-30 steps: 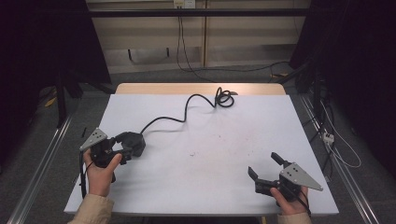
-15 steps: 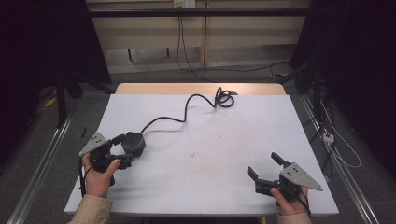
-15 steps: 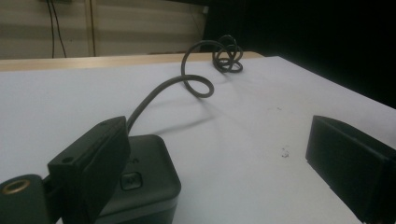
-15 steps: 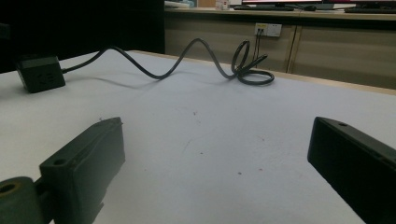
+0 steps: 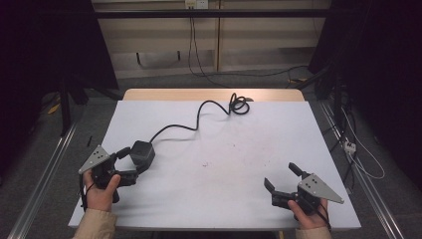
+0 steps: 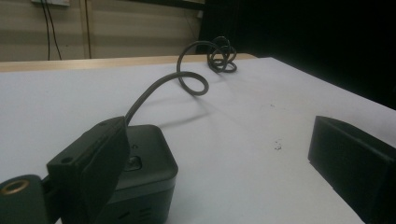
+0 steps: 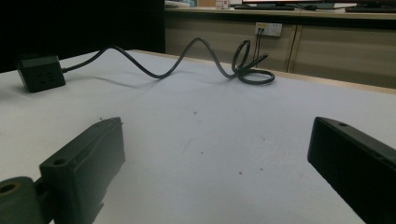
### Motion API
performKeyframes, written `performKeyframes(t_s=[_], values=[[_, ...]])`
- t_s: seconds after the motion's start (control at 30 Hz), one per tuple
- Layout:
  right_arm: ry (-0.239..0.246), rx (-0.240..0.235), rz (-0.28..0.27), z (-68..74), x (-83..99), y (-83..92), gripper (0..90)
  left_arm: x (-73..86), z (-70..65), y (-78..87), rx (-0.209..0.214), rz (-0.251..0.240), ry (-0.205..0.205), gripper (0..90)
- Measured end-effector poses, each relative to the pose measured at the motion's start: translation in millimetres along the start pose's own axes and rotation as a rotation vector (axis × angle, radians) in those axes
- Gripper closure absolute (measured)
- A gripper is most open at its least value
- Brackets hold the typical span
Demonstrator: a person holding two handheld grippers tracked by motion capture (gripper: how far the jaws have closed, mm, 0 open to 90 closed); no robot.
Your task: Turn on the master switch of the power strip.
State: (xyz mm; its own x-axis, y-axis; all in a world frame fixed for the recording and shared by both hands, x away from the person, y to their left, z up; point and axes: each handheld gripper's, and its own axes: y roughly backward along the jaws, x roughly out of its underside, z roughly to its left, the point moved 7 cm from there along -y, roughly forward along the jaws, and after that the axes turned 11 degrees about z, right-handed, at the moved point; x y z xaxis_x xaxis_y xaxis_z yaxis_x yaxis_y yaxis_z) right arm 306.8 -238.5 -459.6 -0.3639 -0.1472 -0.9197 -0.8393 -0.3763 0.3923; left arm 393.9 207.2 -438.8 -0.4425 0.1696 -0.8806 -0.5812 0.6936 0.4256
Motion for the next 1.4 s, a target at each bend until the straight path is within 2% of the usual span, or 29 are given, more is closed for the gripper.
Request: performKeyframes(t_s=[0.2,0.43,0.83,1.27,1.4], values=[[0.000,-0.001,-0.001,0.5,-0.4,-0.2,3.4,4.8,-0.8,2.6,0.001,0.012,-0.012,5.1],[0.001,-0.002,-0.001,0.5,-0.2,-0.1,3.4,8.1,-1.4,9.6,0.015,-0.005,-0.025,5.1],[-0.001,-0.001,0.001,0.5,0.0,-0.2,3.4,20.6,0.4,18.9,0.018,0.014,-0.038,5.2],[0.002,0.002,0.000,0.5,0.3,-0.1,3.5,31.4,8.8,31.5,0.020,0.022,-0.064,5.2],[0.001,0.004,0.001,-0.1,0.3,-0.1,3.4,31.8,12.8,36.2,0.013,0.011,-0.055,5.1]])
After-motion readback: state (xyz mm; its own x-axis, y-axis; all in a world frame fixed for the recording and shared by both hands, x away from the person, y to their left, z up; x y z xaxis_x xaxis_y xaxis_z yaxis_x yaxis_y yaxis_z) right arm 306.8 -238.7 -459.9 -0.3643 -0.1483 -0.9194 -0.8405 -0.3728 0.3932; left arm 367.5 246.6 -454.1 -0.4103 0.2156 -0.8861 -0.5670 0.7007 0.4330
